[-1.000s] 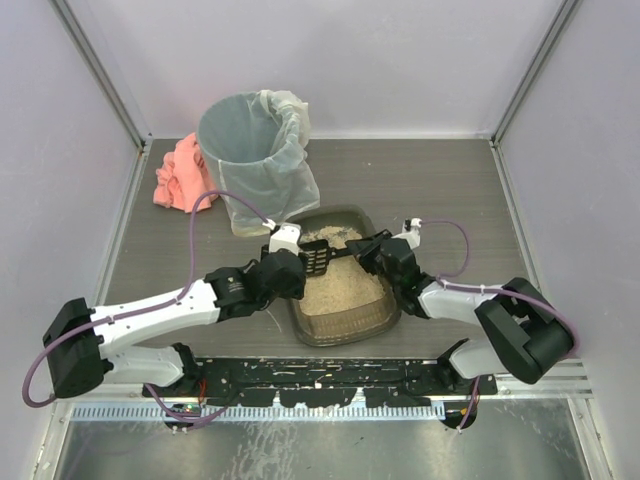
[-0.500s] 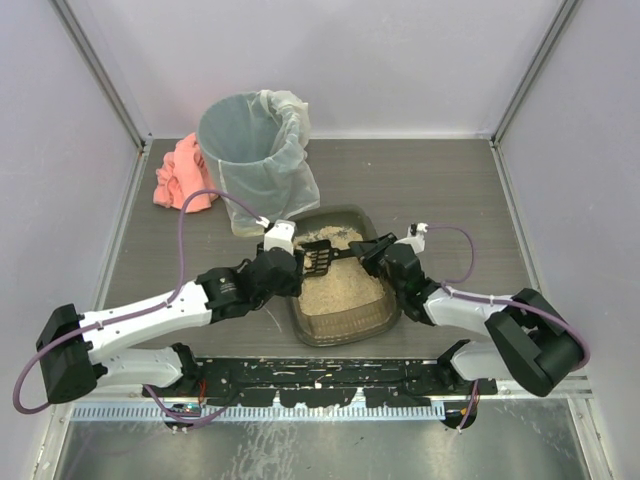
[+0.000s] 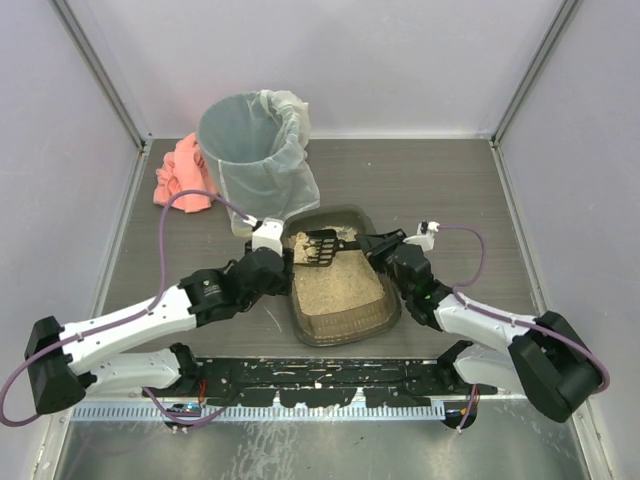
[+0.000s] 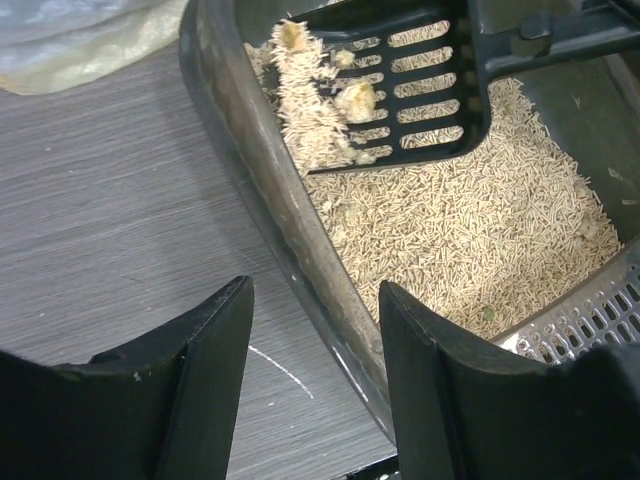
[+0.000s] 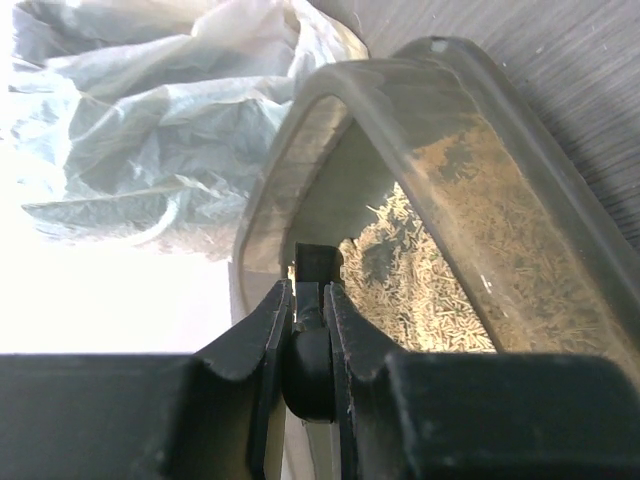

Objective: Clean the litter box

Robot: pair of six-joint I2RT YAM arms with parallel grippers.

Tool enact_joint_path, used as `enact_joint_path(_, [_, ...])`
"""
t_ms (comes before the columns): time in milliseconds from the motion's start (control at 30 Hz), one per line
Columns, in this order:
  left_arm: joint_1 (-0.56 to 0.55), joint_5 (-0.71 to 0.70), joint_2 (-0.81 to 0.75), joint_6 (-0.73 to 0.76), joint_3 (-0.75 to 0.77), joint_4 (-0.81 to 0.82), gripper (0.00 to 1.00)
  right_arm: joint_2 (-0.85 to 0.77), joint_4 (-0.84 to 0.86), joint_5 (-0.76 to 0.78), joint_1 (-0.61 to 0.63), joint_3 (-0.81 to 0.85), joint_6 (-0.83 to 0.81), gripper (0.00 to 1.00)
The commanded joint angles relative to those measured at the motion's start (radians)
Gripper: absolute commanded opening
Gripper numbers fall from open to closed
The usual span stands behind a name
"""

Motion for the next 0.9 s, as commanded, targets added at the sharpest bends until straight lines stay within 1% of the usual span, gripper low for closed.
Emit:
enact_joint_path(0, [0.007,-0.069,-0.096,0.049,0.060,-0.061,0.55,-0.100,-0.032,0.062,-0.001,-0.003,-0.021,0.01])
enact_joint_path(167, [0.009,-0.120,-0.190,0.081,0.079,-0.145,0.57,-0.206,-0.097,0.056,-0.033,-0.033,-0.019,0.00])
enact_joint_path(300, [0.009,-0.159,-0.265,0.094,0.075,-0.205,0.57,-0.296,-0.148,0.012,-0.081,-0.054,-0.027,0.01])
enact_joint_path(400, [0.009,-0.175,-0.312,0.093,0.055,-0.230,0.57,-0.346,-0.163,-0.052,-0.127,-0.077,-0.025,0.01])
enact_joint_path(500, [0.009,-0.181,-0.345,0.080,0.033,-0.247,0.57,-0.388,-0.162,-0.174,-0.194,-0.098,-0.024,0.01])
enact_joint_path(667, [0.008,-0.177,-0.367,0.062,0.015,-0.264,0.56,-0.434,-0.155,-0.322,-0.314,-0.121,-0.011,0.01])
enact_joint_path(767, [0.009,-0.178,-0.373,0.060,0.015,-0.272,0.55,-0.449,-0.099,-0.396,-0.366,-0.156,0.037,0.01])
enact_joint_path(867, [0.009,-0.182,-0.377,0.060,0.010,-0.272,0.53,-0.416,-0.021,-0.470,-0.369,-0.169,0.051,0.01])
